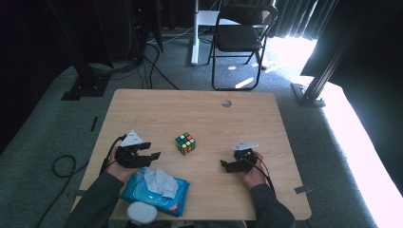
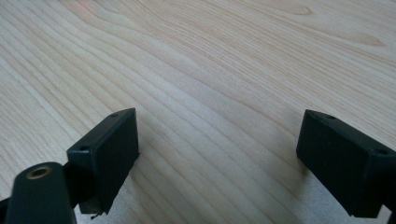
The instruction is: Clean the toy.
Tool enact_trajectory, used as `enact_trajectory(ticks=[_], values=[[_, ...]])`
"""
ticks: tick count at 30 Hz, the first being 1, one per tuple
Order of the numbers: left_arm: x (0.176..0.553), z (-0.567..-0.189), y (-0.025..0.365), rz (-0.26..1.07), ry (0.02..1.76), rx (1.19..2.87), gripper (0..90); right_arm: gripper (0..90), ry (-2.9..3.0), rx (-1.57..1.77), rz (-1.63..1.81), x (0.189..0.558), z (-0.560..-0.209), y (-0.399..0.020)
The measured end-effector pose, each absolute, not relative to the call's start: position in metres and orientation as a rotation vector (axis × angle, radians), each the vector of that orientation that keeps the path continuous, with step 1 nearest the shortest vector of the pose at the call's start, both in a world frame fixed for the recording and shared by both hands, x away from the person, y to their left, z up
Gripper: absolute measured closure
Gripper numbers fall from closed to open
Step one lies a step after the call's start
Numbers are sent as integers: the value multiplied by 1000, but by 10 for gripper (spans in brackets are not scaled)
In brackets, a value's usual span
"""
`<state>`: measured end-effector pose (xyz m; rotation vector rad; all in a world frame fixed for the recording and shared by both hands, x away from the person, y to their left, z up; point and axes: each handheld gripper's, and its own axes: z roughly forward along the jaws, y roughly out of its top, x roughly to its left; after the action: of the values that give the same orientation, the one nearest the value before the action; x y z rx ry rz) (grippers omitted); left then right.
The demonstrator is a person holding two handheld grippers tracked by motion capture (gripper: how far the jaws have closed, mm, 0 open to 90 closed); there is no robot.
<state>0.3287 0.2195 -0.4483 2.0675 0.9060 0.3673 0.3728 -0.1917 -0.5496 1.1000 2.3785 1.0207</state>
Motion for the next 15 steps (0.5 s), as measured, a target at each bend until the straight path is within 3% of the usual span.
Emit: enact_trajectory(ticks=[15], values=[[307,-446,221,349,878,2060,399,127,2378,1100,1021,373,-550,-192]])
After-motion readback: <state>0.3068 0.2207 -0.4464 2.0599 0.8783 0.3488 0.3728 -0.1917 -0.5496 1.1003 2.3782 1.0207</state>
